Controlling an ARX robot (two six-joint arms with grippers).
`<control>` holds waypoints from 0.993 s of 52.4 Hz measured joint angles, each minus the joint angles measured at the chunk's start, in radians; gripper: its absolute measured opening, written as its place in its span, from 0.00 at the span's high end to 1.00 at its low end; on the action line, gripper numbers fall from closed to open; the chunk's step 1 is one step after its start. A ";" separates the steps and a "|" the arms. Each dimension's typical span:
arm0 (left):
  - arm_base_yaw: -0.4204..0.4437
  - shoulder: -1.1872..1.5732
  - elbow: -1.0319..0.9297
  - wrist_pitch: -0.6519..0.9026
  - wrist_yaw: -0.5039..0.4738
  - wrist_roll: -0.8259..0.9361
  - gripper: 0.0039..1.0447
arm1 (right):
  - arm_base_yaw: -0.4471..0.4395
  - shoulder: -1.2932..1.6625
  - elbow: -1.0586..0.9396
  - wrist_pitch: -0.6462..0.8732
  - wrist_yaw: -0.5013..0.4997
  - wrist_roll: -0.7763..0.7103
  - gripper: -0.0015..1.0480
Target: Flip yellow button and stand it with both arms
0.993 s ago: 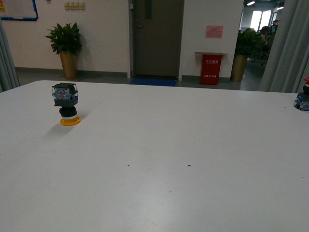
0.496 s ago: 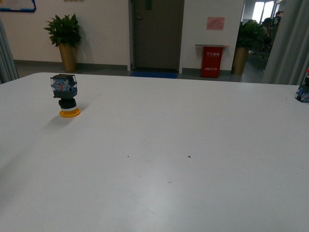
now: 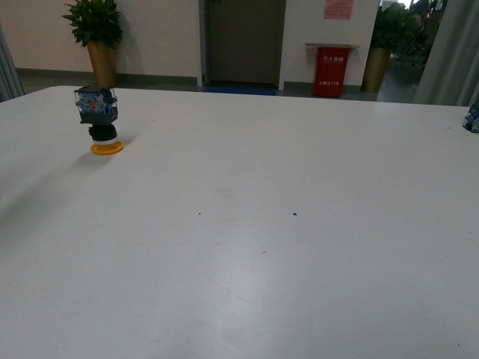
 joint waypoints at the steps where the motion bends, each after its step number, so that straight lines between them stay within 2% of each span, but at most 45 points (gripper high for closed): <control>1: -0.001 0.010 0.005 0.005 -0.002 -0.002 0.06 | 0.000 0.000 0.000 0.000 0.000 0.000 0.07; 8: -0.026 0.150 0.072 0.041 -0.007 -0.022 0.06 | 0.000 0.000 0.000 0.000 0.000 0.000 0.07; 14: -0.084 0.283 0.150 0.050 -0.016 -0.022 0.06 | 0.000 0.000 0.000 0.000 0.000 0.000 0.07; 27: -0.173 0.390 0.281 0.035 -0.029 -0.005 0.06 | 0.000 0.000 0.000 0.000 0.000 0.000 0.07; 52: -0.209 0.510 0.406 -0.003 -0.078 0.008 0.06 | 0.000 0.000 0.000 0.000 0.000 0.000 0.07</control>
